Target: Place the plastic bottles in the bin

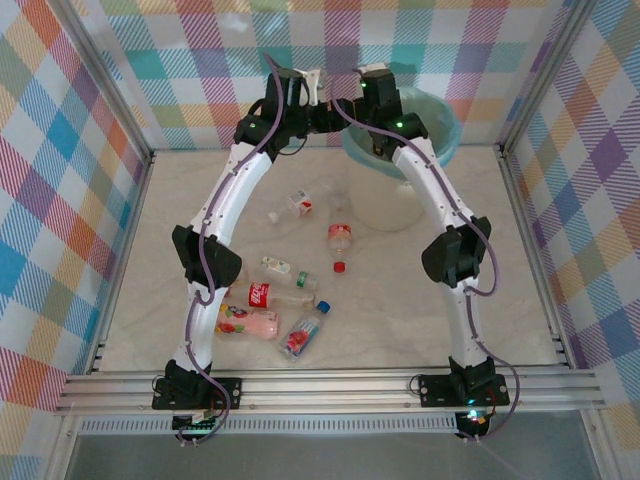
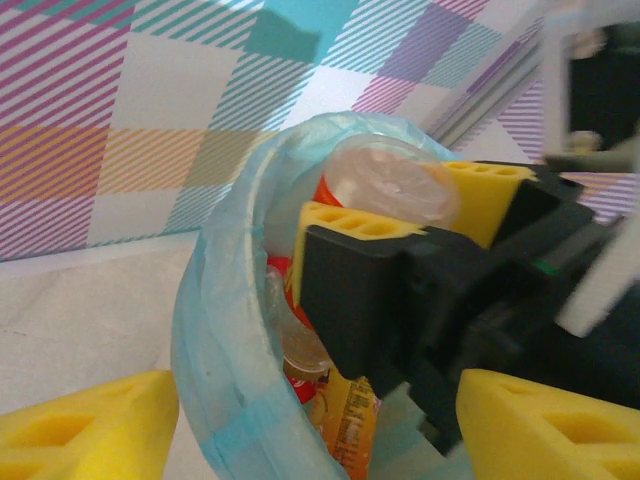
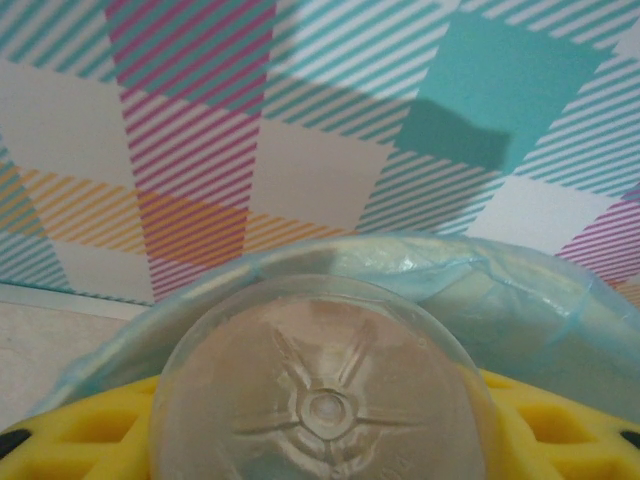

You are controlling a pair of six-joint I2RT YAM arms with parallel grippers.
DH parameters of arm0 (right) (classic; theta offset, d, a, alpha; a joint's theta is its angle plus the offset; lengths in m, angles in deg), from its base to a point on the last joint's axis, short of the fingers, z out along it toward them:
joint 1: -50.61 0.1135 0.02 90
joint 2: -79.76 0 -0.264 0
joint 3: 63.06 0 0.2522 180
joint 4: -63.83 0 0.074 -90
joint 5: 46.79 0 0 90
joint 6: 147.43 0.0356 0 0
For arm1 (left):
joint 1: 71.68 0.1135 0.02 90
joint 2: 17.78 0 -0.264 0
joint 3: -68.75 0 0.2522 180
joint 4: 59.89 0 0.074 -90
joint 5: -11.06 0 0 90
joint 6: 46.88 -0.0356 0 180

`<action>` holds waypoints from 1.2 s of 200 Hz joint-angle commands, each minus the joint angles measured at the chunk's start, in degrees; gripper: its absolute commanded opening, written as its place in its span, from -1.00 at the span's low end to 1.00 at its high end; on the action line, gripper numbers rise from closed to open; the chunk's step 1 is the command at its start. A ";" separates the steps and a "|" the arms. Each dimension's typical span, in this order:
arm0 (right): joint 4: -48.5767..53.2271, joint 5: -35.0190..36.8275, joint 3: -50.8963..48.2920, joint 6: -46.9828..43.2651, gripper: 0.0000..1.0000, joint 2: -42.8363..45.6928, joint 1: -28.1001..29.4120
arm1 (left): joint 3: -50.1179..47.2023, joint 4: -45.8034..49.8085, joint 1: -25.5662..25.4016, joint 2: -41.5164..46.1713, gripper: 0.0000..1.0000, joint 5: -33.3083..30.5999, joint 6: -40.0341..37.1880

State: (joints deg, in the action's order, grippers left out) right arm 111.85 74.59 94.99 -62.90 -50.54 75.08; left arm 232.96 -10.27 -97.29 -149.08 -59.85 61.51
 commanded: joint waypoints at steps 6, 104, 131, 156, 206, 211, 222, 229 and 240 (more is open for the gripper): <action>-3.88 2.75 -1.13 -0.59 0.15 0.90 -1.52 | 1.82 1.06 0.72 0.05 0.47 1.56 -1.28; -2.31 -1.65 -4.48 6.61 0.56 5.38 -3.11 | 1.78 1.03 0.66 0.49 0.46 1.39 -0.21; -1.87 -2.00 -4.45 6.70 0.48 5.47 -3.11 | 1.77 1.72 0.64 0.57 0.46 1.12 -0.20; 0.09 -2.45 -5.00 8.03 0.44 5.51 -3.11 | 1.62 2.09 0.65 0.35 0.46 1.04 -0.20; 5.34 -4.18 -8.00 12.45 0.42 5.49 -4.31 | 1.53 3.55 0.64 0.17 0.45 1.12 -0.02; 6.07 -4.33 -8.26 12.96 0.42 5.42 -4.47 | 1.54 3.81 0.66 0.26 0.45 1.12 -0.02; 7.62 -4.68 -8.98 14.12 0.42 5.40 -4.95 | 1.43 4.28 0.64 0.53 0.45 0.95 -0.17; 8.23 -5.05 -9.72 14.93 0.42 5.43 -5.32 | 1.13 4.41 0.64 0.72 0.45 0.95 -0.24; 9.25 -6.54 -11.04 16.32 0.42 5.40 -5.86 | 0.04 4.06 0.65 1.22 0.45 0.79 -0.16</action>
State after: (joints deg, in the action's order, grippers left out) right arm 116.99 70.67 86.05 -51.08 -47.15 70.73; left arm 233.09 -6.97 -97.29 -149.08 -59.02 61.54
